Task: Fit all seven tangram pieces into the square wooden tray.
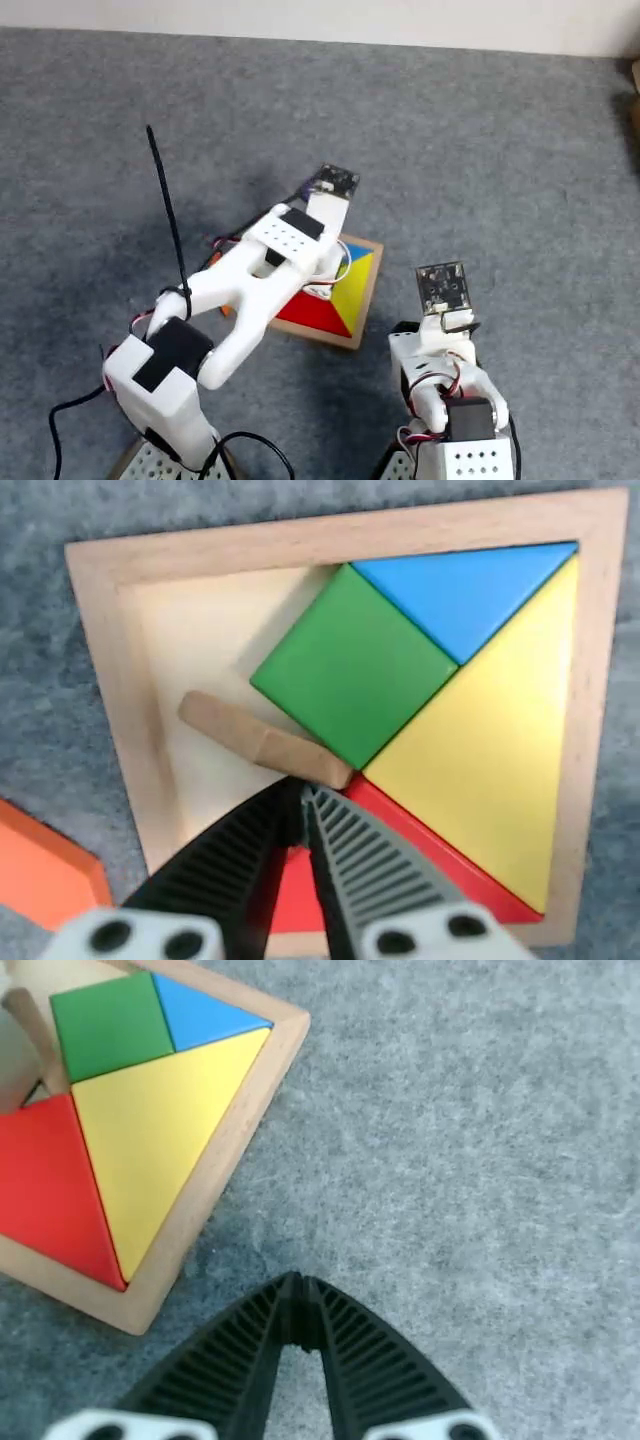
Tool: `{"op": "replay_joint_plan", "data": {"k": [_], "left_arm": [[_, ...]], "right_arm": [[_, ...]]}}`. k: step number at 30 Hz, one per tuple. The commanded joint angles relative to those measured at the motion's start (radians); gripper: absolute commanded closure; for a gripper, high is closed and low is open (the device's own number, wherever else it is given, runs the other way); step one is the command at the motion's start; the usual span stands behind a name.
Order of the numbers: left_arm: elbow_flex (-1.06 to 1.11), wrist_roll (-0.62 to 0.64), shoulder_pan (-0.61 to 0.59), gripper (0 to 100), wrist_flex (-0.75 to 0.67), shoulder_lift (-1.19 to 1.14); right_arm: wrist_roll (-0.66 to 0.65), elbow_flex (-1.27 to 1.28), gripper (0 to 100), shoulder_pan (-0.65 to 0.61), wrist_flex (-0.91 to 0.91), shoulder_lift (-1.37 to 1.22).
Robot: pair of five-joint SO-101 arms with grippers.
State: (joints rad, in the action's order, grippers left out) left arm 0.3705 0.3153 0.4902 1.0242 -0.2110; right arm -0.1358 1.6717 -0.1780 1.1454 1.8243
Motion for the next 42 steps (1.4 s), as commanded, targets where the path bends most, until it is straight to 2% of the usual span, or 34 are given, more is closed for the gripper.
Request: {"op": "replay_joint_plan", "data": {"k": [1, 8, 18, 26, 36, 42], "left_arm": [[-0.024, -0.003, 0.007, 99, 0.011, 0.012], [-0.028, -0.003, -0.016, 99, 0.086, 0.030], [-0.025, -0.011, -0.016, 99, 0.094, 0.179], [-0.027, -0.012, -0.018, 99, 0.028, 0.188], [-0.081, -0.012, -0.122, 99, -0.031, 0.179], [-0.082, -0.012, -0.124, 99, -0.064, 0.177]], "right_arm": [[0.005, 0.104, 99.4, 0.012, 0.005, 0.002], [0.005, 0.104, 99.4, 0.012, 0.005, 0.002], [0.005, 0.104, 99.4, 0.012, 0.005, 0.002], [0.005, 0.104, 99.4, 0.012, 0.005, 0.002], [0.005, 0.104, 99.4, 0.012, 0.005, 0.002], [0.005, 0.104, 99.4, 0.012, 0.005, 0.002]]}}
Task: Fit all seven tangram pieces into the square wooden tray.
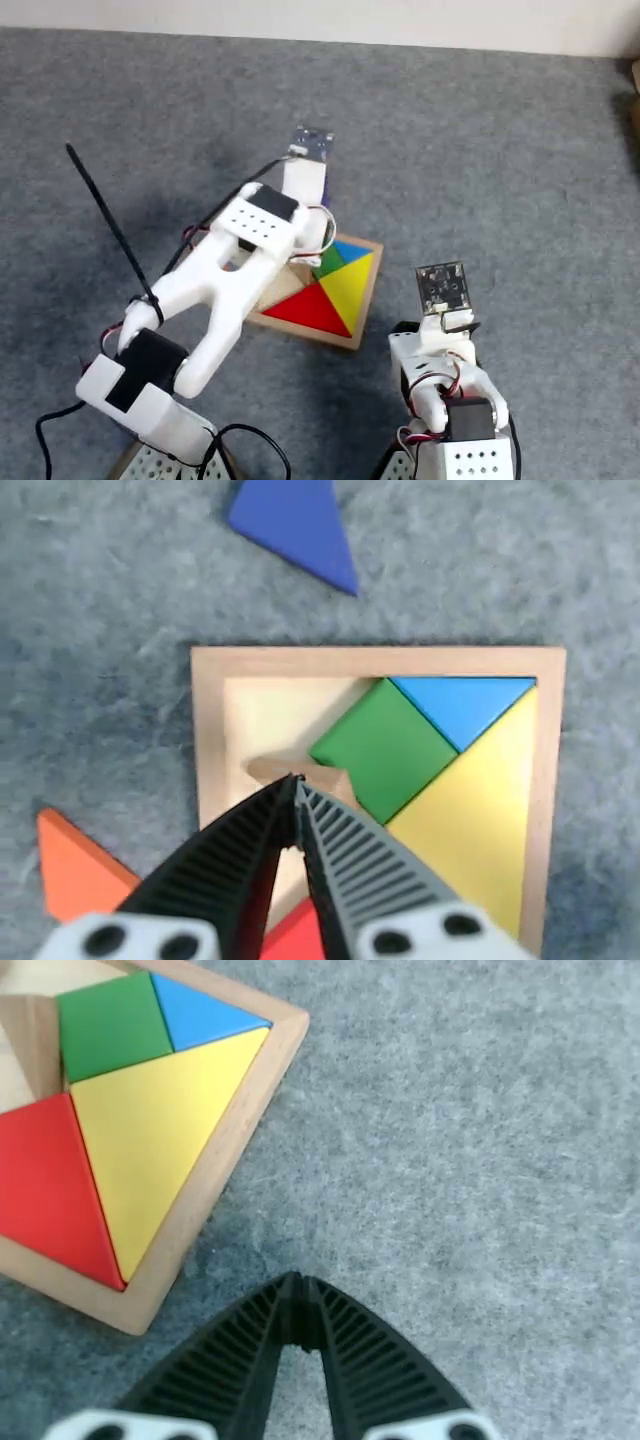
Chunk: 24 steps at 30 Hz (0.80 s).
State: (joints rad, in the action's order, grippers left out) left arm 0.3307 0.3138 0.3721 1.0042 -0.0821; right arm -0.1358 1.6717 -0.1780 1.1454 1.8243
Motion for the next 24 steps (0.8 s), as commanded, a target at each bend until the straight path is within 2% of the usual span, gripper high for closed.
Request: {"op": "replay_joint_plan", "data": {"k": [1, 12, 20, 24], "left_arm": [[-0.041, -0.011, -0.004, 99, -0.057, 0.048], [0.004, -0.011, 0.114, 99, -0.071, 0.047], [0.054, -0.011, 0.107, 99, -0.094, 0.059], [0.005, -0.011, 0.045, 99, -0.094, 0.050]], "right_arm": [[0.005, 0.104, 99.4, 0.012, 0.005, 0.002], [0.003, 0.104, 99.4, 0.012, 0.005, 0.002], [0.003, 0.104, 99.4, 0.012, 0.005, 0.002], [0.003, 0.104, 99.4, 0.012, 0.005, 0.002]]}}
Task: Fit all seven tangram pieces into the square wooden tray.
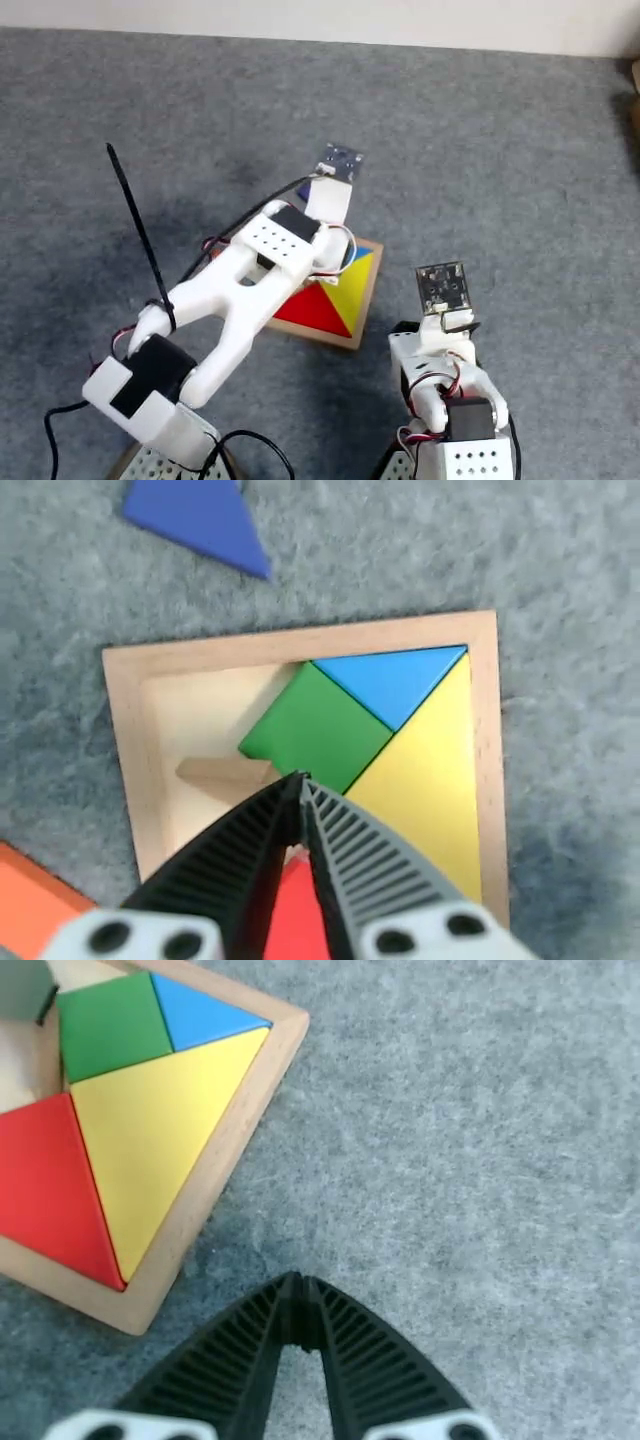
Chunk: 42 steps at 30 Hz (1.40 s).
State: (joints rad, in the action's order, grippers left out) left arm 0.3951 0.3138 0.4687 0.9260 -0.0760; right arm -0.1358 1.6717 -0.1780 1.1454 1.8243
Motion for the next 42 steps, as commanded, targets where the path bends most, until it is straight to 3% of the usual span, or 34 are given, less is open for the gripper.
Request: {"op": "replay_joint_plan", "data": {"k": [1, 9, 19, 32, 42], "left_arm": [[-0.068, -0.011, -0.065, 99, -0.020, 0.042], [-0.018, -0.011, -0.085, 99, -0.021, 0.041], [0.062, -0.011, 0.025, 99, -0.021, 0.042], [-0.097, -0.011, -0.036, 99, -0.021, 0.036], [-0.127, -0.011, -0.030, 99, -0.014, -0.151]], "right_arm": [[0.003, 0.104, 99.4, 0.012, 0.005, 0.002], [0.003, 0.104, 99.4, 0.012, 0.005, 0.002], [0.003, 0.104, 99.4, 0.012, 0.005, 0.002], [0.003, 0.104, 99.4, 0.012, 0.005, 0.002], [0.003, 0.104, 99.4, 0.012, 0.005, 0.002]]}}
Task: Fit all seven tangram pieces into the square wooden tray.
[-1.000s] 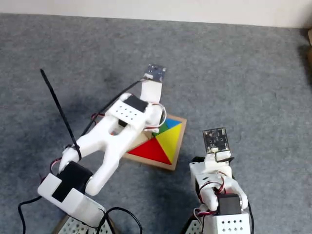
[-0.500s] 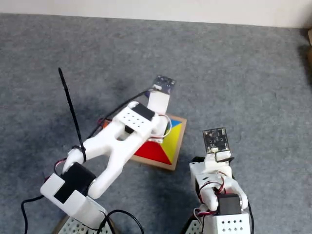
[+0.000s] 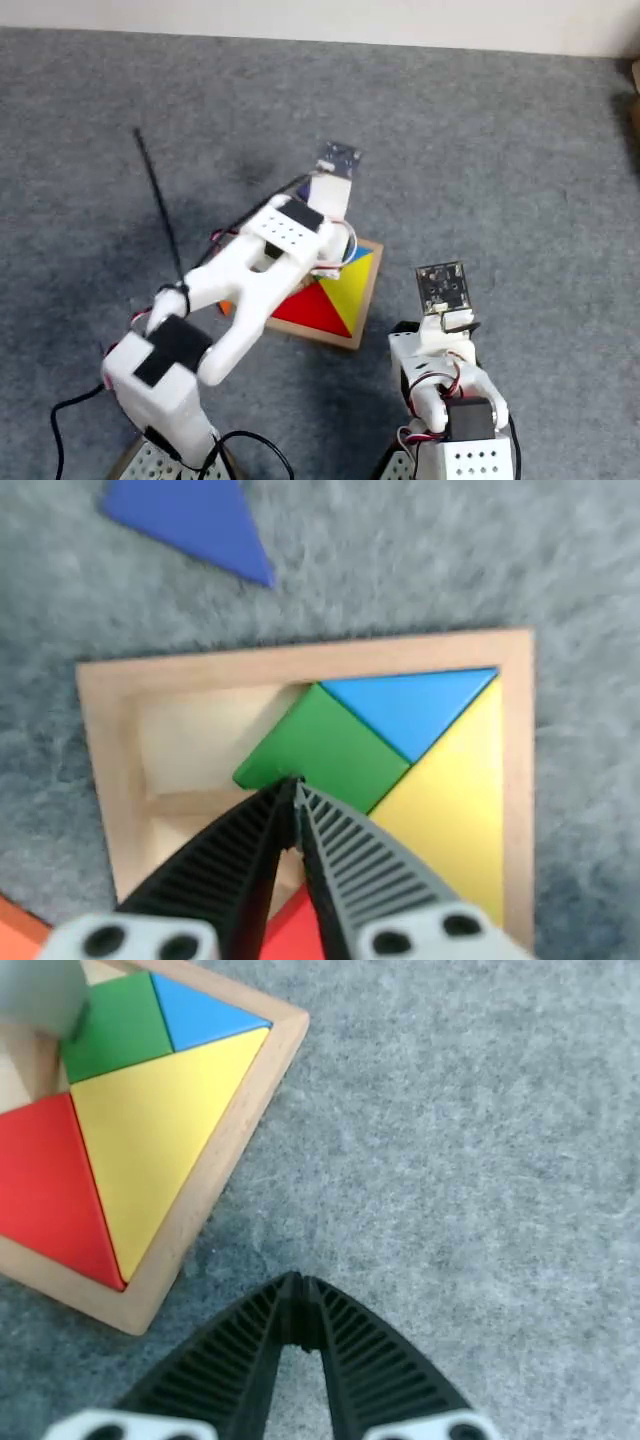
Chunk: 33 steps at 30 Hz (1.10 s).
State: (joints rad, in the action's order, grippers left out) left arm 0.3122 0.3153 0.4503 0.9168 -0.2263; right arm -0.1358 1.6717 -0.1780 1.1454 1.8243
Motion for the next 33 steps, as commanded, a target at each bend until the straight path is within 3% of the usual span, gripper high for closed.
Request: {"op": "replay_joint_plan", "data": {"k": [1, 10, 17, 24, 33], "left_arm": [[-0.042, -0.011, -0.012, 99, -0.005, 0.005], [-0.045, -0.006, 0.036, 99, 0.115, 0.168], [-0.044, -0.011, -0.067, 99, 0.123, 0.308], [-0.051, -0.012, -0.133, 99, 0.115, 0.165], [-0.044, -0.012, -0.039, 99, 0.058, 0.016]], "right_arm": [[0.003, 0.104, 99.4, 0.012, 0.005, 0.002], [0.003, 0.104, 99.4, 0.012, 0.005, 0.002], [0.003, 0.104, 99.4, 0.012, 0.005, 0.002], [0.003, 0.104, 99.4, 0.012, 0.005, 0.002], [0.003, 0.104, 99.4, 0.012, 0.005, 0.002]]}}
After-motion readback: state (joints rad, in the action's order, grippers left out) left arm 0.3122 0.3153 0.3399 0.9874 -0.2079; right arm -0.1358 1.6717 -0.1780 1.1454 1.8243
